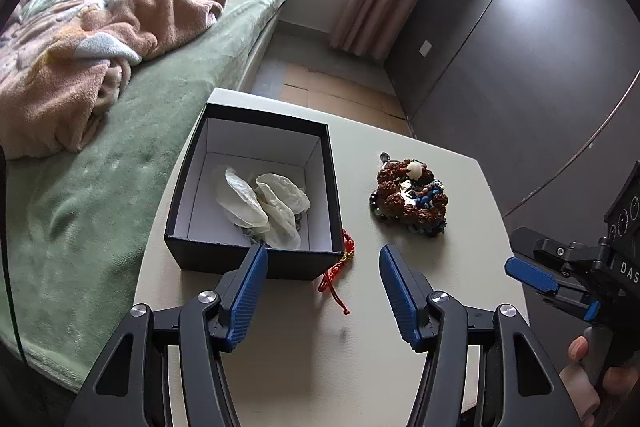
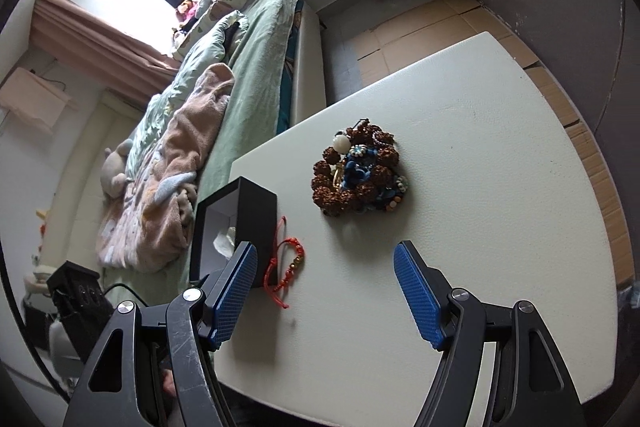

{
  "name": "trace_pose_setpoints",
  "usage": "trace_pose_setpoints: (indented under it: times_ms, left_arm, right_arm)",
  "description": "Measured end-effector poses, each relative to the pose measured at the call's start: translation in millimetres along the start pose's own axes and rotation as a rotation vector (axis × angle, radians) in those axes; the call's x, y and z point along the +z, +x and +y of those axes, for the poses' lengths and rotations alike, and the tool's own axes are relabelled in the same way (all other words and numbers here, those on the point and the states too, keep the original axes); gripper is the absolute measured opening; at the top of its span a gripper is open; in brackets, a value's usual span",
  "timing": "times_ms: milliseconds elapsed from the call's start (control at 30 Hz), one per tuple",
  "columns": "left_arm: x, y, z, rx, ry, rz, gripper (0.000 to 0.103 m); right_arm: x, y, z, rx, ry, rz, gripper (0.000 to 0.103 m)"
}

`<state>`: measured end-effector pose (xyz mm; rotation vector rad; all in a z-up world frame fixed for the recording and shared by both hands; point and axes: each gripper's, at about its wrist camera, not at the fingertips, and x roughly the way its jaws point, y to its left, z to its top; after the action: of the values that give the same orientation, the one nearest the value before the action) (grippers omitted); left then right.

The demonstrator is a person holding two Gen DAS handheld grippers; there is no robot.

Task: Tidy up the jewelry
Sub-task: 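Grasp the red string bracelet beside the box with the left tool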

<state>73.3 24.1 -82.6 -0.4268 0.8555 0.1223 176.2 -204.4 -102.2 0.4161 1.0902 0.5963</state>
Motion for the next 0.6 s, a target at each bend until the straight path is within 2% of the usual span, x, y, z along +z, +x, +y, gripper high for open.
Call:
trace_pose_setpoints:
  times_ms: [33, 100, 133, 267, 533, 600]
  left_arm:
    - [-1, 0, -2, 0.014, 0.007, -0.005, 0.058]
    - [-5, 5, -7, 0.02, 0.022, 0.017, 0.046]
    - [-8, 7, -8, 0.017, 0.021, 0.034, 0.044]
    - [-16, 19, -16, 0.007, 0.028, 0.095, 0.044]
    - [-14, 46, -16, 0.113, 0.035, 0.112, 0.043]
    - [-14, 52, -15, 0.135, 0.041, 0.119, 0.031]
  right_arm:
    - [-1, -1, -3, -0.002, 0.003, 0.002, 0.072]
    - [-2, -3, -7, -0.008, 0.01, 0.004, 0.072]
    - [-2, -5, -10, -0.012, 0.013, 0.003, 0.072]
    - [0, -9, -16, -0.014, 0.032, -0.001, 0.072]
    - [4, -11, -22, -0.017, 0.054, -0.005, 0.072]
    - [4, -11, -22, -0.018, 0.053, -0.004, 0.072]
